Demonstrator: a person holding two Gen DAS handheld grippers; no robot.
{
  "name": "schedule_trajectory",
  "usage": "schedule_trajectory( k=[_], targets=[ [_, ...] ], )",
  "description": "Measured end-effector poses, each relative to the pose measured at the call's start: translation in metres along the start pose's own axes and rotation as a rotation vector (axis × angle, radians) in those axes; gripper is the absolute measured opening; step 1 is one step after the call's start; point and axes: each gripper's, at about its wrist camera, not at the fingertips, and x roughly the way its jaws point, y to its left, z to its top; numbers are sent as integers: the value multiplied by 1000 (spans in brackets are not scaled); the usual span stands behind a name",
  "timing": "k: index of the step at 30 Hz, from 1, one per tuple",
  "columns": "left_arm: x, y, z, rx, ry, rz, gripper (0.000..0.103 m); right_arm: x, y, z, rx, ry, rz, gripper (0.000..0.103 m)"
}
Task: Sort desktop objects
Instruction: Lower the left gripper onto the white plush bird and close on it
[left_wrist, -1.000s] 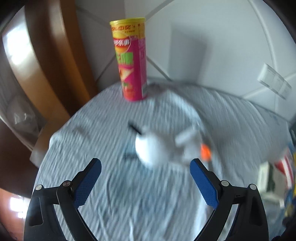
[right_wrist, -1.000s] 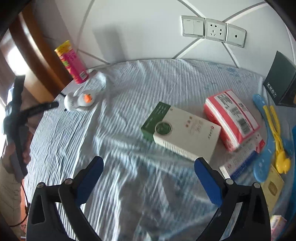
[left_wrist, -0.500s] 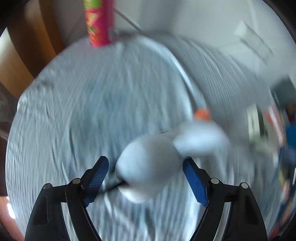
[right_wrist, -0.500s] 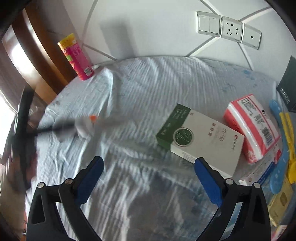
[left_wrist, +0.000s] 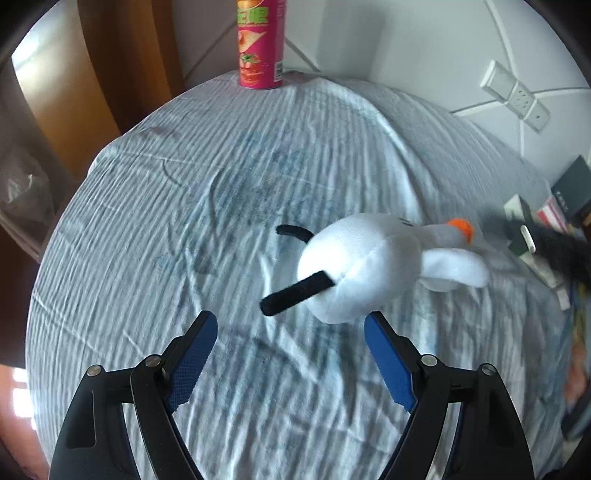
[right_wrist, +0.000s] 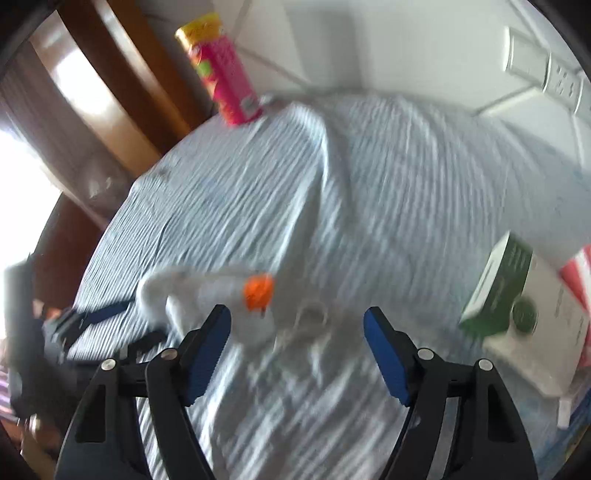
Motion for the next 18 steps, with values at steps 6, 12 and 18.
schedule_trajectory(
  k=[6, 12, 18],
  targets=[
    [10, 19, -4, -21, 31, 108, 82, 39, 18, 0, -66, 176, 15, 74],
    [-19, 51, -11, -158, -3, 122, 82, 24, 51, -44, -114, 324, 264, 74],
    [-47, 31, -21, -177, -31, 15, 83, 15, 53, -58, -67, 290, 250, 74]
  ],
)
